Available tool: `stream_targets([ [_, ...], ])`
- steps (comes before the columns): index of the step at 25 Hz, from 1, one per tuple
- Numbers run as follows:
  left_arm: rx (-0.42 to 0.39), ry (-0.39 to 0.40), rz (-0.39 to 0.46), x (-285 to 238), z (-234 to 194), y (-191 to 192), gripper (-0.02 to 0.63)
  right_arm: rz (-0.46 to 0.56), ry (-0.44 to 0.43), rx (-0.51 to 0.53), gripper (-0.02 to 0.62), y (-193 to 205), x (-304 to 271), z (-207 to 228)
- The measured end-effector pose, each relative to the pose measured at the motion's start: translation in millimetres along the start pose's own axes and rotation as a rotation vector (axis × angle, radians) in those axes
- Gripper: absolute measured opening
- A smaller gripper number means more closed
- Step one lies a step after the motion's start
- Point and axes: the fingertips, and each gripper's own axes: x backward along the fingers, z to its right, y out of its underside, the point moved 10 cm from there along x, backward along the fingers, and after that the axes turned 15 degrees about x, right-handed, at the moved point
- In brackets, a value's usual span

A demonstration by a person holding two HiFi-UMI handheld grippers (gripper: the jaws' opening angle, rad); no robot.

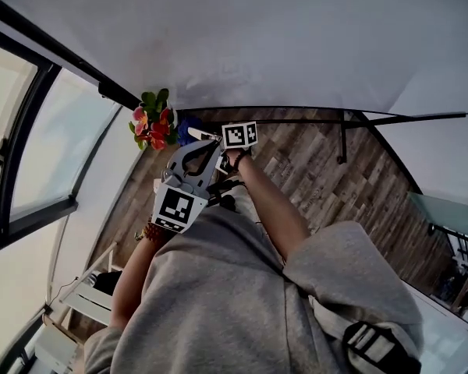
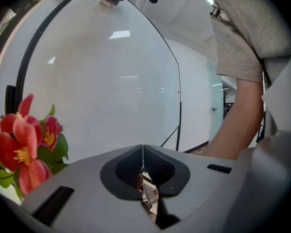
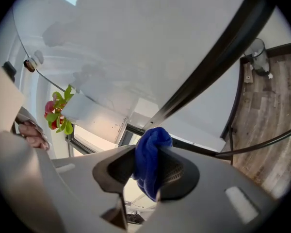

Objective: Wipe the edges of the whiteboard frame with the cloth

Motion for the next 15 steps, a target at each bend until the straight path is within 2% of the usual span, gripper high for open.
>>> stream_targets([
  [6,-0.019,0.132,-0.016,-40.2,26.7,-7.1,0.012,0.043,0.144,0.033,0.12,-12.0,86.2,11.2],
  [11,-0.04,0.231,-0.024,-74.1,58.3,-20.2,0.012,-0.011,0.329,0.189,0.123,-14.5,162.8,5.1],
  [15,-0.036,0.281,-0.022,-98.7,81.6,-29.7,0.012,0.022,0.422,0.209,0.123,-16.9,224.1,-3.9],
])
